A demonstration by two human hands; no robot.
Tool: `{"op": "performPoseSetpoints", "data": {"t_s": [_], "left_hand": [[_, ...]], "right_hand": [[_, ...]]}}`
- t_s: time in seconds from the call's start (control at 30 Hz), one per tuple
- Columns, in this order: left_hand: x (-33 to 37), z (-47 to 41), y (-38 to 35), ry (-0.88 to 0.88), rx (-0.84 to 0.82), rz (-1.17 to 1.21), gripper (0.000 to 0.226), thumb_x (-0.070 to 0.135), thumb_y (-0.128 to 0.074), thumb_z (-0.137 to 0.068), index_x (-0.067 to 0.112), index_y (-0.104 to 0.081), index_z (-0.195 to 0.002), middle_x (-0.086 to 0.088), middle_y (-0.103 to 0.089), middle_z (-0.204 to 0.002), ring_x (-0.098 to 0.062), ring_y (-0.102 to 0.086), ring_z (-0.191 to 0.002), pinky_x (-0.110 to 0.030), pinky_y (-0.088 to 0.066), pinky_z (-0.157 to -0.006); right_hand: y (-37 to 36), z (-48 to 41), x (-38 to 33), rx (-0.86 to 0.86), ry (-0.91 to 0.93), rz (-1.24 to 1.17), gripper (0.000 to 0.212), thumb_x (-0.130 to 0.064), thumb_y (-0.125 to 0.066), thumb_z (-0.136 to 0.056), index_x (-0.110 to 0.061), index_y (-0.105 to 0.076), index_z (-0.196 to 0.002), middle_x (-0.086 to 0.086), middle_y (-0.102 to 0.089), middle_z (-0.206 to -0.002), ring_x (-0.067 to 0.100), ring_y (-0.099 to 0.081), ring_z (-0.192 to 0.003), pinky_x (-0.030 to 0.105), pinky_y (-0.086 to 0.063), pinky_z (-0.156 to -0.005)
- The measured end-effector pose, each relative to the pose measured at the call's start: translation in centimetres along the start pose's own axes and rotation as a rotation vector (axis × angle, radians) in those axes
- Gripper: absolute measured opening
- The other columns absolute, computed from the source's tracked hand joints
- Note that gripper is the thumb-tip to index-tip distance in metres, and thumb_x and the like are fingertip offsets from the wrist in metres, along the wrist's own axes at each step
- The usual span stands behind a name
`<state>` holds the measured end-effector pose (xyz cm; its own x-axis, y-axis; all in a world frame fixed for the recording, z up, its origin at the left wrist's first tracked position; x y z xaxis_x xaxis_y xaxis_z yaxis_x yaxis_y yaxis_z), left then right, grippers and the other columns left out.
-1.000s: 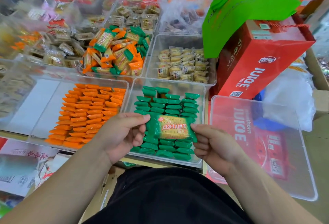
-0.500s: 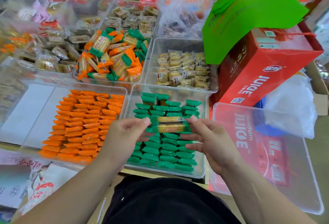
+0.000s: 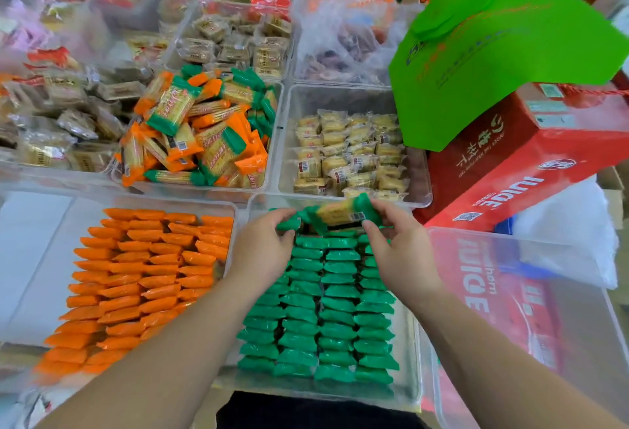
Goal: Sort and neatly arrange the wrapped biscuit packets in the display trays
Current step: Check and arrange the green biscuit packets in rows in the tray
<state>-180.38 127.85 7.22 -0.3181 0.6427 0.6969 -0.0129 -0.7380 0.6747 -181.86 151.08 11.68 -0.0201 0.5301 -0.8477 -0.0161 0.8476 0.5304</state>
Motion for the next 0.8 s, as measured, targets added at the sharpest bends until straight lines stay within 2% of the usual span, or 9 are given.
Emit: {"op": "performPoseSetpoints", "data": {"t_s": [0.03,0.13,0.2,0.27,0.33,0.43,0.5,0.67,0.8], "left_hand": [[0.4,-0.9,-0.4,-0.048,-0.001,-0.067,0.037,0.022,-0.063,-0.096,0.03,-0.062,-0.133,0.005,-0.071,-0.089,-0.011,-0.064,-0.071,-0.03,-0.053,-0.064],[1.3,-3.0,-2.7,-0.176,-0.044,-0.224,0.04,0.024,-0.061,-0.098,0.028,-0.059,-0.138,-0.001,-0.07,-0.125,-0.021,-0.065,-0.107,-0.035,-0.051,-0.088],[1.5,-4.0,-4.2,-0.221,-0.093,-0.335,0.041,0.024,-0.057,-0.1,0.028,-0.057,-0.141,0.0,-0.066,-0.131,-0.024,-0.062,-0.115,-0.037,-0.05,-0.091],[1.5,-4.7,-5.0,-0.269,-0.096,-0.427,0.039,0.02,-0.056,-0.098,0.026,-0.06,-0.136,0.001,-0.065,-0.13,-0.026,-0.063,-0.111,-0.04,-0.054,-0.086],[1.4,-5.1,-5.5,-0.318,-0.07,-0.521,0.031,0.013,-0.06,-0.093,0.021,-0.068,-0.121,0.002,-0.064,-0.121,-0.028,-0.065,-0.098,-0.041,-0.055,-0.074],[1.4,-5.3,-6.1,-0.349,-0.08,-0.606,0.012,0.007,-0.068,-0.086,0.015,-0.073,-0.094,-0.001,-0.059,-0.098,-0.029,-0.062,-0.077,-0.036,-0.042,-0.055],[1.2,-5.4,-6.1,-0.351,-0.082,-0.586,0.007,0.007,-0.068,-0.087,0.012,-0.072,-0.085,-0.003,-0.055,-0.092,-0.029,-0.059,-0.073,-0.036,-0.036,-0.054],[1.0,-4.8,-3.9,-0.361,-0.021,-0.378,0.01,0.017,-0.068,-0.091,0.01,-0.075,-0.092,-0.005,-0.066,-0.096,-0.033,-0.063,-0.082,-0.04,-0.051,-0.066],[1.7,-2.5,-0.6,-0.428,0.048,-0.315,0.004,0.016,-0.072,-0.088,0.014,-0.075,-0.09,-0.002,-0.069,-0.088,-0.029,-0.065,-0.081,-0.039,-0.053,-0.062]], "right_hand": [[0.0,-0.4,-0.1,0.009,0.023,0.048,0.035,-0.013,-0.065,-0.096,-0.018,-0.064,-0.13,-0.014,-0.067,-0.11,0.002,-0.064,-0.089,0.022,-0.054,-0.081],[-0.1,-0.8,-0.1,0.016,0.107,0.16,0.034,-0.008,-0.065,-0.095,-0.015,-0.066,-0.128,-0.016,-0.063,-0.109,0.001,-0.06,-0.092,0.019,-0.052,-0.082],[-0.1,-0.5,0.1,0.018,0.166,0.217,0.033,-0.004,-0.065,-0.093,-0.015,-0.067,-0.124,-0.014,-0.062,-0.106,0.01,-0.062,-0.095,0.029,-0.054,-0.083],[-0.3,-0.2,0.7,0.01,0.172,0.229,0.032,-0.004,-0.065,-0.093,-0.015,-0.066,-0.123,-0.007,-0.066,-0.107,0.015,-0.064,-0.094,0.037,-0.056,-0.082],[-0.3,0.0,1.3,0.018,0.153,0.208,0.032,-0.004,-0.064,-0.094,-0.014,-0.066,-0.124,-0.003,-0.068,-0.106,0.015,-0.064,-0.094,0.039,-0.057,-0.082],[0.0,0.1,1.2,0.048,0.15,0.186,0.031,-0.003,-0.065,-0.093,-0.012,-0.067,-0.123,-0.004,-0.069,-0.106,0.012,-0.063,-0.094,0.036,-0.056,-0.082],[0.1,0.2,0.9,0.057,0.143,0.174,0.03,-0.004,-0.065,-0.093,-0.014,-0.067,-0.122,-0.006,-0.068,-0.105,0.012,-0.064,-0.092,0.034,-0.056,-0.081],[0.9,-0.9,1.6,0.141,-0.047,0.084,0.027,-0.014,-0.07,-0.093,-0.034,-0.065,-0.11,-0.014,-0.069,-0.102,0.013,-0.068,-0.087,0.032,-0.056,-0.074],[-0.2,-2.3,0.2,0.1,0.01,0.143,0.021,-0.014,-0.071,-0.091,-0.022,-0.068,-0.11,-0.011,-0.07,-0.1,0.01,-0.066,-0.078,0.028,-0.054,-0.071]]}}
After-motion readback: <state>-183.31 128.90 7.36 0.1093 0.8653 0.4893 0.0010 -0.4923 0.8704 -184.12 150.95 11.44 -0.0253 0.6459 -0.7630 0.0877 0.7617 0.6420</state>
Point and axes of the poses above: each hand's wrist, its own z-axis away from the middle knuckle, its own y-axis out of the back of the hand, x = y × z, the point moved 9 cm from there along -z, towards the middle knuckle
